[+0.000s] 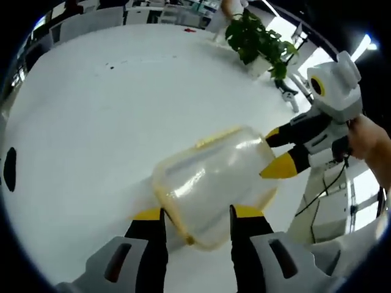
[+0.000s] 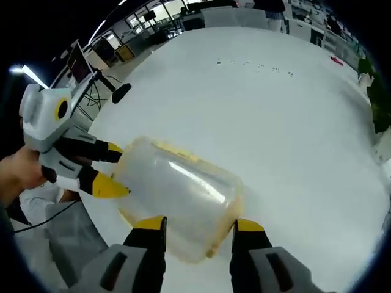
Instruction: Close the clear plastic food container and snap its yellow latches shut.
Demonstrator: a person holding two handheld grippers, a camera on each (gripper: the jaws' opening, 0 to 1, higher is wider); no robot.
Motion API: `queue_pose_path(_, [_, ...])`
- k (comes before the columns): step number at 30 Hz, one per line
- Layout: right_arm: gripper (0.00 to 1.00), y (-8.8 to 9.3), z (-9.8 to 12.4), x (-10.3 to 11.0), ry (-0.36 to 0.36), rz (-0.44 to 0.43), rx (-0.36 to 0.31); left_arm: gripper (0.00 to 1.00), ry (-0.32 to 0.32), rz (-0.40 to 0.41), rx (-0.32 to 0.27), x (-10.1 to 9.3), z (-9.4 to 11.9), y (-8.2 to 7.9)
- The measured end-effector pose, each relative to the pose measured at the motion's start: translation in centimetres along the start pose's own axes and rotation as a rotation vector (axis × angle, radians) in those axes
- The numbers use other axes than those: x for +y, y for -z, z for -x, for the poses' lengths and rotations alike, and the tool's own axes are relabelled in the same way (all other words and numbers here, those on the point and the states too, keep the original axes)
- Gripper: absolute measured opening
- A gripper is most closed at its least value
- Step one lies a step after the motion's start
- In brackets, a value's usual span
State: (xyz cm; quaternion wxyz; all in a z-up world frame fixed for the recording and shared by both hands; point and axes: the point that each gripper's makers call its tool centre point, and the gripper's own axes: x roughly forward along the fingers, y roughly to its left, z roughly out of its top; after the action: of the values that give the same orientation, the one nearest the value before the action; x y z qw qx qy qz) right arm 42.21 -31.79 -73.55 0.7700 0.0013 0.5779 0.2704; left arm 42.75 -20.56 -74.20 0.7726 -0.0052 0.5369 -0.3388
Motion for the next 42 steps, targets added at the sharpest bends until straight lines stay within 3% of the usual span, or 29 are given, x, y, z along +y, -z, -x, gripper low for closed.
queue_pose_path(5, [0.42, 0.2, 0.2, -0.1, -0.026, -0.001, -0.032, 0.41, 0.031, -0.025, -0.018, 0.1, 0.0, -0.4])
queue_pose_path(7, [0.41, 0.8, 0.6, -0.3, -0.037, 0.042, -0.007, 0.40, 0.052, -0.040, -0.007, 0.1, 0.2, -0.2])
queue_pose_path(10, [0.43, -0.6, 1.8, -0.6, -0.045, 0.087, -0.081, 0.52, 0.018, -0.189, -0.009, 1.0, 1.0, 0.1])
queue_pose_path(12, [0.34, -1.0, 2.6, -0.9, -0.056, 0.205, -0.096, 0.56, 0.009, -0.219, 0.004, 1.4, 1.7, 0.5])
queue_pose_path(16, [0.35, -1.3, 4.0, -2.0, -0.044, 0.441, -0.120, 0.51, -0.035, -0.502, -0.057, 2.4, 4.0, -0.8])
queue_pose_path(20, [0.32, -1.4, 4.6, -0.2, -0.105, 0.664, -0.137, 0.52, 0.025, -0.595, -0.108, 0.9, 4.8, -1.8])
queue_pose_path(24, [0.33, -1.7, 4.6, 2.9, -0.186, 0.764, -0.169, 0.49, 0.093, -0.663, -0.165, -1.7, 5.1, -3.2])
queue_pose_path(27, [0.29, -2.0, 4.4, 3.9, -0.184, 0.855, -0.188, 0.42, 0.107, -0.770, -0.172, -2.9, 4.8, -3.7])
queue_pose_path(28, [0.28, -1.9, 4.2, 4.0, -0.179, 0.880, -0.178, 0.38, 0.152, -0.776, -0.186, -3.9, 4.6, -3.7])
queue_pose_path(30, [0.27, -1.7, 3.7, 4.5, -0.193, 0.889, -0.162, 0.30, 0.203, -0.742, -0.198, -5.1, 4.0, -3.7])
queue_pose_path(34, [0.25, -2.0, 2.9, 4.8, -0.190, 0.953, -0.140, 0.25, 0.191, -0.822, -0.178, -5.8, 2.6, -3.7])
queue_pose_path(42, [0.22, -3.0, 0.9, 5.0, -0.193, 0.983, -0.102, 0.21, 0.196, -0.940, -0.112, -6.5, 0.5, -3.2])
